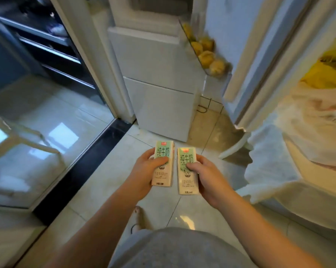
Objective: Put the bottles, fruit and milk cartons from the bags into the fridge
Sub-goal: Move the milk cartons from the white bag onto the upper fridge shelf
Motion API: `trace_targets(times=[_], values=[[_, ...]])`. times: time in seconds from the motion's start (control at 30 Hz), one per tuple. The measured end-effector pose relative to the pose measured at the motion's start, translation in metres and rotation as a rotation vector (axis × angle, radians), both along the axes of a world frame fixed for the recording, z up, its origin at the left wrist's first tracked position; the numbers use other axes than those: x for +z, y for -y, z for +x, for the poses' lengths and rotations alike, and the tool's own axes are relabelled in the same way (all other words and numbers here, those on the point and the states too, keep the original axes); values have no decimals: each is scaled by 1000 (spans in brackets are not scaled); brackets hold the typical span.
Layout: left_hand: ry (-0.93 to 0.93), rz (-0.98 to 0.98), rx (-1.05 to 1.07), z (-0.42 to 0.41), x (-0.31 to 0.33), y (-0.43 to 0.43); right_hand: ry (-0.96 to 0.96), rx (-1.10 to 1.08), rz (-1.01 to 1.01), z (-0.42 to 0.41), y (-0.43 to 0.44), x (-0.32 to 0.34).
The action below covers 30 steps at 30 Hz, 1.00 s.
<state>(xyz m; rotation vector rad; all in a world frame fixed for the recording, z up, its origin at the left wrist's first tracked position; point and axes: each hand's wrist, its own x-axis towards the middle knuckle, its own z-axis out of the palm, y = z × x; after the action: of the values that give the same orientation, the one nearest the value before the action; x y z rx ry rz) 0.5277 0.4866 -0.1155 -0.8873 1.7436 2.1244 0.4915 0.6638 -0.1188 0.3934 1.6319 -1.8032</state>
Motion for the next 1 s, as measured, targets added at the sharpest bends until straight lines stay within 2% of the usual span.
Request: trace_targets(times=[0.23,0.4,0.63,1.0], values=[[-121,-45,23,-38,18,165,-95,-39,-33,-40,176,22],[-260,-85,9,-76,39,244,-250,-111,-17,-70,262,44],[-472,-144,-6,-155,80,287,-471,-217,50,-136,324,94],[-879,-209,36,-347,184,306,-860,-290,-50,-318,359,196]])
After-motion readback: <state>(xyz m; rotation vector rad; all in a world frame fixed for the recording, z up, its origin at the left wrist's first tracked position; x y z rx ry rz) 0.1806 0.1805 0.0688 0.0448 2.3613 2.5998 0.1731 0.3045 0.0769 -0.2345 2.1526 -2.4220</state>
